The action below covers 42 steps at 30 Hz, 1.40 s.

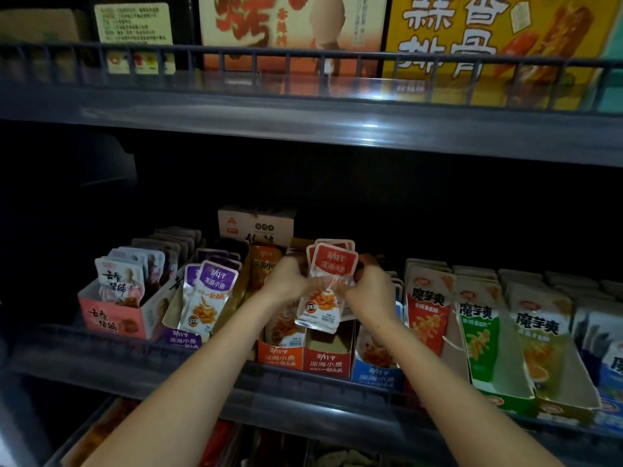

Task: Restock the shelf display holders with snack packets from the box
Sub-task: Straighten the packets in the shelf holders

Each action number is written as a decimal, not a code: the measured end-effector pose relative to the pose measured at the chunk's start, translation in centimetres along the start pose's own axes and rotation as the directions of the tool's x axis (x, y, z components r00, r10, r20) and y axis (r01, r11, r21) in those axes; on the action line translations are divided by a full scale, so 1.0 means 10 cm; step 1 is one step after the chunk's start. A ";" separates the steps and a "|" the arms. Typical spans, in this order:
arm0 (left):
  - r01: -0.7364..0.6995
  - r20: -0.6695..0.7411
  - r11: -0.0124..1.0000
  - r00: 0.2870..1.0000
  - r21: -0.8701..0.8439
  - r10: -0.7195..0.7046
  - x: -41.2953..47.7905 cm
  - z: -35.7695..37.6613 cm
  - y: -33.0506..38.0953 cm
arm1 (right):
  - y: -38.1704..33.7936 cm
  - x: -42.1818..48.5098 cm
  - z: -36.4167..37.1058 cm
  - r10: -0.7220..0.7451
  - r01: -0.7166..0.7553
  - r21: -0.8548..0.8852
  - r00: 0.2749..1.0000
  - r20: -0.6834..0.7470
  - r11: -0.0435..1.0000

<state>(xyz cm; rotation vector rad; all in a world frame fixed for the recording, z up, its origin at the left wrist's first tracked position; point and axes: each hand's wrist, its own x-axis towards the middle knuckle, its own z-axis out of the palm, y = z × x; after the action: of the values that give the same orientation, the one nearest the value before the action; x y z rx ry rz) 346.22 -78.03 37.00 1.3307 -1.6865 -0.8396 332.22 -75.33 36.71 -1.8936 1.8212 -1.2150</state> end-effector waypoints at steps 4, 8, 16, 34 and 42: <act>0.022 0.004 1.000 1.000 0.013 -0.022 -0.01 0.04 -0.03 | 0.07 -0.01 0.01 0.030 -0.030 0.024 0.999 -0.019 0.999; 0.108 -0.023 0.974 0.993 -0.201 -0.115 -0.08 0.10 -0.06 | 0.07 0.00 -0.06 0.059 -0.059 0.044 0.998 -0.009 0.997; 0.151 0.005 0.911 0.987 -0.383 -0.162 -0.18 0.21 -0.07 | 0.06 -0.02 -0.12 0.000 0.000 -0.014 1.000 0.013 1.000; 0.020 -0.085 0.994 0.996 0.108 -0.010 -0.16 0.26 -0.14 | 0.26 -0.05 0.11 -0.068 0.056 -0.239 0.997 -0.045 0.969; -0.046 -0.173 0.954 0.980 0.297 0.101 -0.01 0.34 -0.15 | 0.31 0.14 0.15 -0.229 0.123 -0.483 0.959 -0.167 0.867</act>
<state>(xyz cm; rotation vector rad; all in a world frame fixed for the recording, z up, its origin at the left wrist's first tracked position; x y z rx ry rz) 343.87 -78.21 34.10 1.4818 -1.7443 -0.4165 330.90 -77.77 34.17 -2.3050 2.2681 -1.1525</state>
